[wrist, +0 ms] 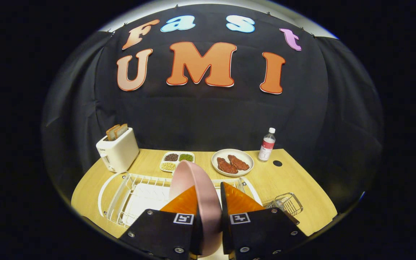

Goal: Take the plate from the dish rack, then take the spoon from the basket and place it into the plate.

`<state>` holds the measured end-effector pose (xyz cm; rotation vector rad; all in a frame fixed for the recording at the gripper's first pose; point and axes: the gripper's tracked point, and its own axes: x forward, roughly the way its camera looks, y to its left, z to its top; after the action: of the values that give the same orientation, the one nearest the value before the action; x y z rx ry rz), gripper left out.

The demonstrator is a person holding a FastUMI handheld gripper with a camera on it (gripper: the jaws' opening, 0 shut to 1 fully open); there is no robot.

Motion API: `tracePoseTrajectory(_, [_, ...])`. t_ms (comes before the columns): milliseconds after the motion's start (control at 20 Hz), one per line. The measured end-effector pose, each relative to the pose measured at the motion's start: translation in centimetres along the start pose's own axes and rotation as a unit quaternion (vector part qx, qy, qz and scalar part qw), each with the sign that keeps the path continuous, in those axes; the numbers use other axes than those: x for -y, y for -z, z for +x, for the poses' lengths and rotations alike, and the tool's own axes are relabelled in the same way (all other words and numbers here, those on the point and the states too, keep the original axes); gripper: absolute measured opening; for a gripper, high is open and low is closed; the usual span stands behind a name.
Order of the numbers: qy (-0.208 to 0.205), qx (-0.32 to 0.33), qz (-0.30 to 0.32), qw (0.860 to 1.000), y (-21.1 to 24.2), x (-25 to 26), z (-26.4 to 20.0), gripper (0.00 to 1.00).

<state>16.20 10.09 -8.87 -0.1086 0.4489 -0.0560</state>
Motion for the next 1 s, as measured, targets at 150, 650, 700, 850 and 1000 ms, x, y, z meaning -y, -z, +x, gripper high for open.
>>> tracePoseTrajectory(150, [-0.013, -0.001, 0.012, 1.000, 0.9, 0.8, -2.5, 0.22])
tracePoseTrajectory(650, [-0.052, -0.029, 0.081, 0.995, 8.8, 2.9, -8.5, 0.22])
tracePoseTrajectory(700, [-0.057, -0.035, 0.092, 0.994, 9.8, 2.9, -8.9, 0.22])
tracePoseTrajectory(850, [-0.070, -0.052, 0.113, 0.990, 12.9, 2.6, -9.5, 0.22])
tracePoseTrajectory(1000, [-0.080, -0.069, 0.138, 0.985, 16.0, 2.2, -9.5, 0.22])
